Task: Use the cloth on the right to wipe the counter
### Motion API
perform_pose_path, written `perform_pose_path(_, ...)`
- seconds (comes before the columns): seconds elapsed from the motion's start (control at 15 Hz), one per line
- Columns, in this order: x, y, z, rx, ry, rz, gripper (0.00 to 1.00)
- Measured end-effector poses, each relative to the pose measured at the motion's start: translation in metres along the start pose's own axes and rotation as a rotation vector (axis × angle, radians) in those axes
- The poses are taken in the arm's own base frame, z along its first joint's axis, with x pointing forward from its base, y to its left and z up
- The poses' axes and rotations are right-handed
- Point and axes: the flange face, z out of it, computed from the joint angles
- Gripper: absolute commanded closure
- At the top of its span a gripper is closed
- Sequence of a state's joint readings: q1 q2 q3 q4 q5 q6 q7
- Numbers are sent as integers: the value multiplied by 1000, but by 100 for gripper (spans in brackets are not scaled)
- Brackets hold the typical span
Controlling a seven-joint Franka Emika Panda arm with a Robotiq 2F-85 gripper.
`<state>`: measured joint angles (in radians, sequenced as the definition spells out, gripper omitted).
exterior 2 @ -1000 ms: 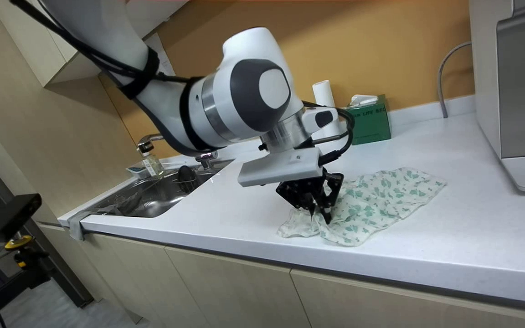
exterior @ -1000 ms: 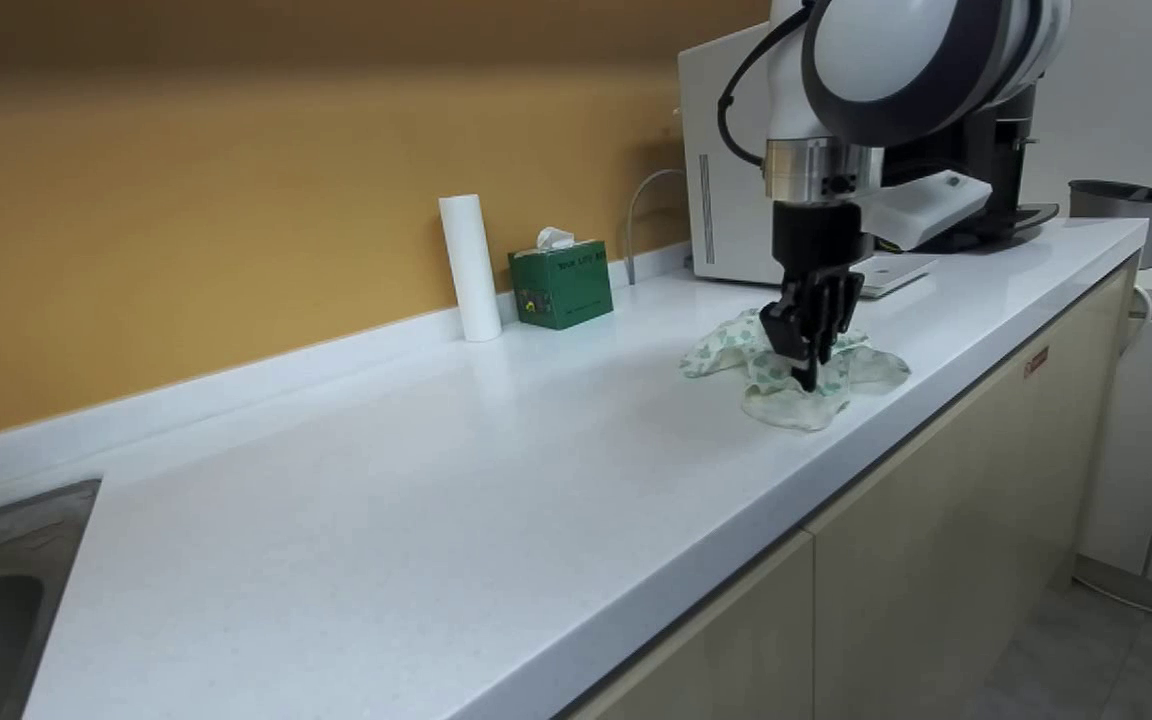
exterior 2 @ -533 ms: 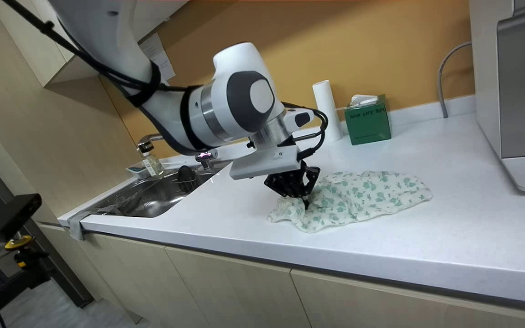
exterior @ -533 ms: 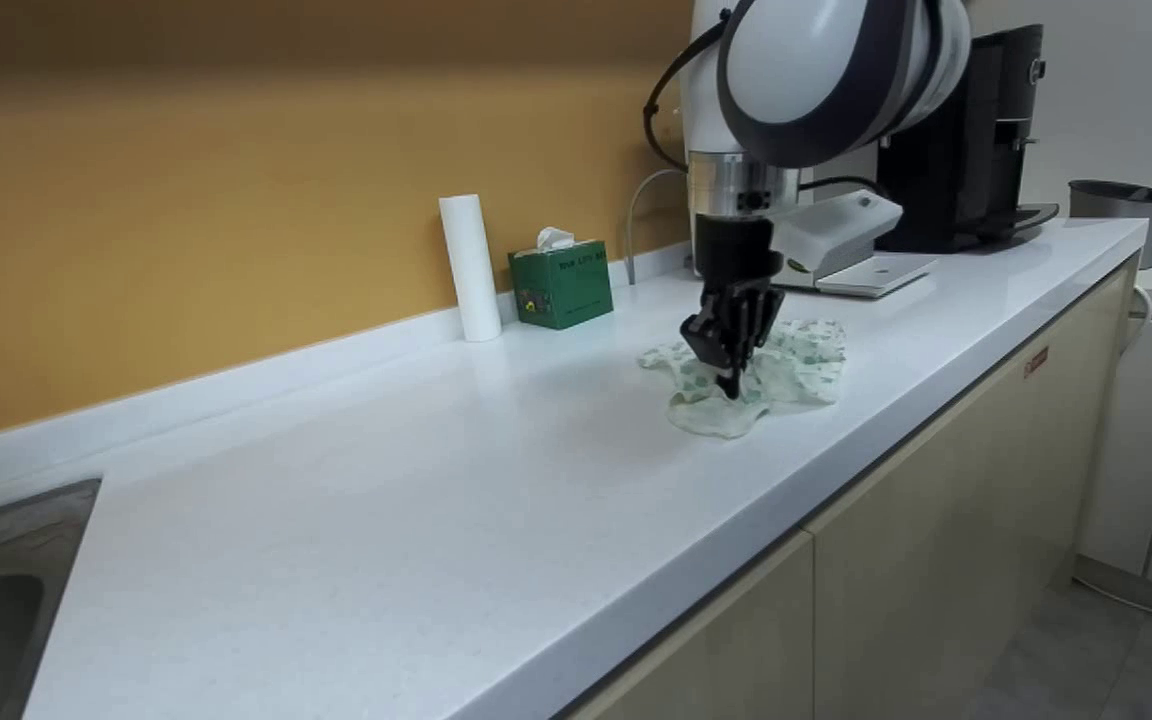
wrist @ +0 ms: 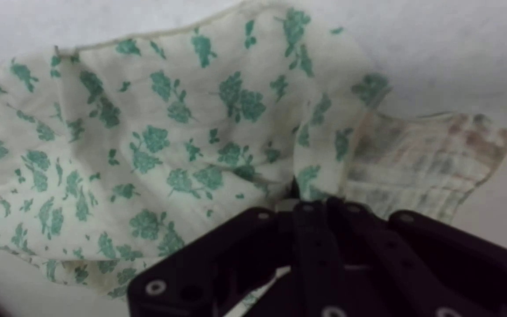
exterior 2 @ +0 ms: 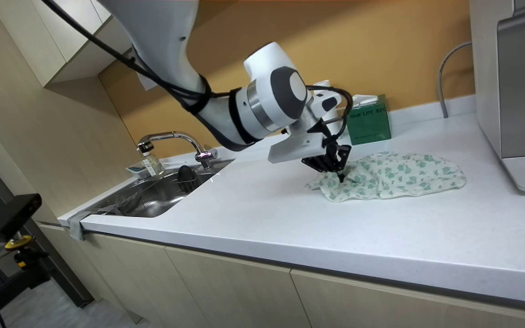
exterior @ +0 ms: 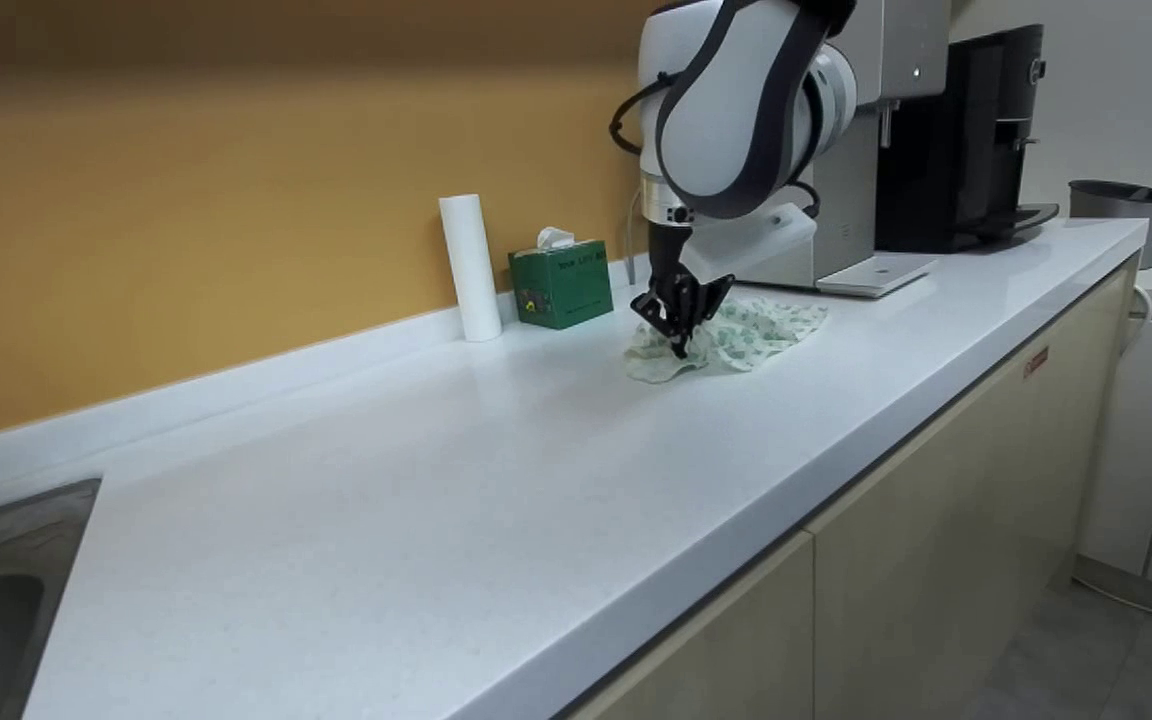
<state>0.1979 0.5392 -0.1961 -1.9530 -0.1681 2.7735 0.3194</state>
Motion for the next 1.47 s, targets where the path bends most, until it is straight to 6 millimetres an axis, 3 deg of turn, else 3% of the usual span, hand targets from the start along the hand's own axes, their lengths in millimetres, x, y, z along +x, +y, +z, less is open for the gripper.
perform_pose_path(0.27, 21, 37, 15, -114, 40, 137, 99)
perform_pose_path(0.6, 11, 66, 12, -170, -21, 243, 99)
perform_pose_path(0.8, -10, 78, -2, -169, -66, 304, 99)
perform_pose_path(1.07, -53, 94, -28, -160, -135, 375, 99)
perform_pose_path(1.27, -87, 87, -41, -132, -185, 386, 99)
perform_pose_path(1.47, -111, 64, -48, -89, -218, 368, 99)
